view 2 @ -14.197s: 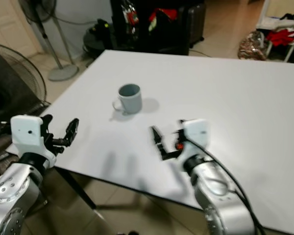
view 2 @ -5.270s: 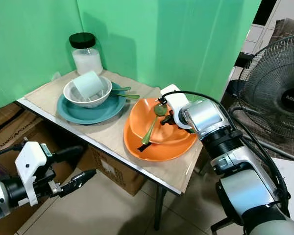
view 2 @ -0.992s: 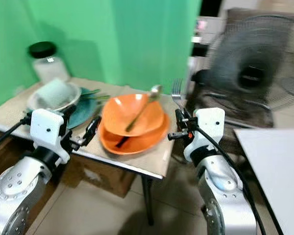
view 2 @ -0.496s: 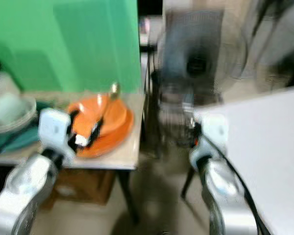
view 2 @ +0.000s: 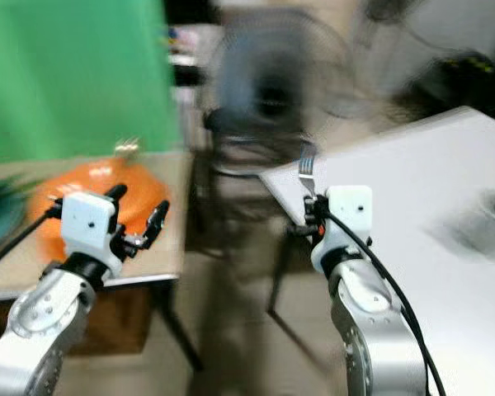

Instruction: Setting the table

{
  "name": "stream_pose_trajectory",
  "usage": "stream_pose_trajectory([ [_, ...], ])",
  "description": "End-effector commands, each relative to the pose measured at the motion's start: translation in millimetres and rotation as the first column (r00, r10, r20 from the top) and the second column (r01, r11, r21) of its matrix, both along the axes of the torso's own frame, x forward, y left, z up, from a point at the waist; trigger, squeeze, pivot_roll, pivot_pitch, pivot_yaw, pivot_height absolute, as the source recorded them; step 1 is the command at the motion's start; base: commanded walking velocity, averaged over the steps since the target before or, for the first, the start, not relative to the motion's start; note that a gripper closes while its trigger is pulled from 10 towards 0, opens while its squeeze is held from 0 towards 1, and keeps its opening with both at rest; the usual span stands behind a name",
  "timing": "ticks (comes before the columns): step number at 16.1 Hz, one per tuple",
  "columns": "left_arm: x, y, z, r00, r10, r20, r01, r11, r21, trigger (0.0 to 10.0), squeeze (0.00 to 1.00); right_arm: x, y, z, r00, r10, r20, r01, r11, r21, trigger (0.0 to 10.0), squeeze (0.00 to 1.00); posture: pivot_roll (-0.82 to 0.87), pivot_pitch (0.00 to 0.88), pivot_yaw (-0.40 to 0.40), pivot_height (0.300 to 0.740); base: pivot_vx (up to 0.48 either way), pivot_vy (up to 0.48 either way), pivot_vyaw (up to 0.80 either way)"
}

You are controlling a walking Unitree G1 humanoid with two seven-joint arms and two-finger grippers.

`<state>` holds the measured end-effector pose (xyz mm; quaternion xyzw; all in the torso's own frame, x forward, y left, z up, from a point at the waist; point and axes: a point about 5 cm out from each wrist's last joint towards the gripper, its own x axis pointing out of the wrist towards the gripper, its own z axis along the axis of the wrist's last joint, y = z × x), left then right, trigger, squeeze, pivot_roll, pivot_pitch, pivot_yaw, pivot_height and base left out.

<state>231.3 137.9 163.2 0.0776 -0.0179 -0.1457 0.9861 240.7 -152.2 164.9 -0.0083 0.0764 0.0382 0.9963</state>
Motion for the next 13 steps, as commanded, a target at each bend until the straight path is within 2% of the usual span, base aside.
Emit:
stream_pose_trajectory([
  [1,1.4,-1.5,1,1.000,-0.009,0.013,0.009,1.000,0.008,10.0,0.00,1.8,-0.7,0,1.000,-0.025,-0.007,0.025,1.000,0.000,10.0,0.00,-0.09,0.000,0.018,0.740,0.000,0.000,-0.80],
  [13,14.1,-0.4,5,0.999,0.018,0.039,-0.017,0.999,-0.031,10.0,0.00,13.1,-6.4,2,0.994,-0.105,-0.015,0.104,0.994,-0.038,10.0,0.00,-0.12,0.000,0.033,0.740,0.000,0.000,-0.80],
])
